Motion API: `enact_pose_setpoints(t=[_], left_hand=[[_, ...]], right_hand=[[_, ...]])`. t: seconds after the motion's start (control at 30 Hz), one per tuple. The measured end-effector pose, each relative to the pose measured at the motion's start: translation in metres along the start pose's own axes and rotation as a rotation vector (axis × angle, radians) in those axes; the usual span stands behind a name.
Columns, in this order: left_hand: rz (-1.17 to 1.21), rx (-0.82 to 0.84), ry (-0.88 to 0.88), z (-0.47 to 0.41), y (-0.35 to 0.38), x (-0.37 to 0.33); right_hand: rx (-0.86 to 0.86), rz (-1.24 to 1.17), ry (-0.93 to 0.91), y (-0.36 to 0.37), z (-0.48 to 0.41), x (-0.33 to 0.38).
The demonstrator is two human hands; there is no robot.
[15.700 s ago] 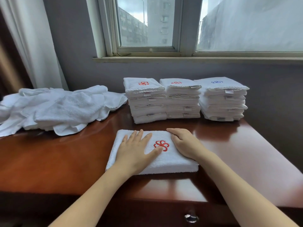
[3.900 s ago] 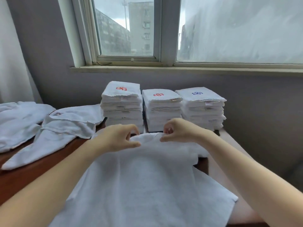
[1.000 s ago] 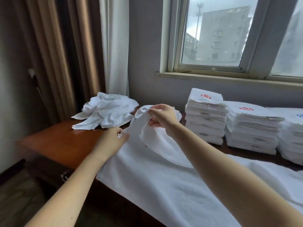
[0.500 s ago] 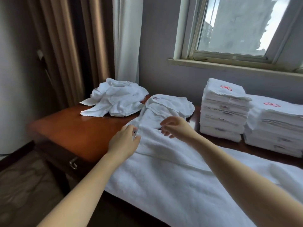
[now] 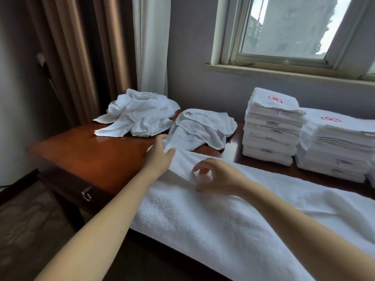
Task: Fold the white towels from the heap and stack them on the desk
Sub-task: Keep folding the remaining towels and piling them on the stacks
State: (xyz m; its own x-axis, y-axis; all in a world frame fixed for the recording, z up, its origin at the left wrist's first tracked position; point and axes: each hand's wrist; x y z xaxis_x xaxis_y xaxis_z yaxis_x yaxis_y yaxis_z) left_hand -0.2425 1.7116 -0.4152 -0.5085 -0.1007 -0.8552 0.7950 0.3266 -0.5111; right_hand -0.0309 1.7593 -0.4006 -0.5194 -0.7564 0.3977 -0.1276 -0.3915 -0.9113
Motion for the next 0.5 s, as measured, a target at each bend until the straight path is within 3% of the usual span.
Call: enact_pose_setpoints(t=[0.17, 0.3, 0.4, 0.5], left_hand=[[0.124, -0.039, 0.069, -0.008, -0.008, -0.016], [0.117, -0.06, 0.093, -0.01, -0.016, -0.013], [0.042, -0.017, 0.053, -0.008, -0.022, -0.005], [-0.285, 0.071, -0.074, 0.0, -0.029, 0.007]], right_hand=[[-0.131, 0.193, 0.041, -0.004, 0.006, -0.002], [-0.269, 0.113, 0.021, -0.017, 0.011, -0.002], [-0.207, 0.088, -0.066, -0.017, 0.01, 0.011], [-0.032, 0.107, -0.08, -0.003, 0.007, 0.02]])
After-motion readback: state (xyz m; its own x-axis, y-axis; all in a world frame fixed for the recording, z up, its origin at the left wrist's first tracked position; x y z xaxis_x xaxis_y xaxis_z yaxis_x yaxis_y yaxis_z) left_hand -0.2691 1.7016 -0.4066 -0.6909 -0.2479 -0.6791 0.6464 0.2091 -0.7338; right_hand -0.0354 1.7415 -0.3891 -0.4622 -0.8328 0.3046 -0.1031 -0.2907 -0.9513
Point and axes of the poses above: each hand's wrist, its own z-axis away from the middle knuckle, its own y-axis out of the palm, x = y × z, and after that the axes turned 14 degrees about x, right-handed
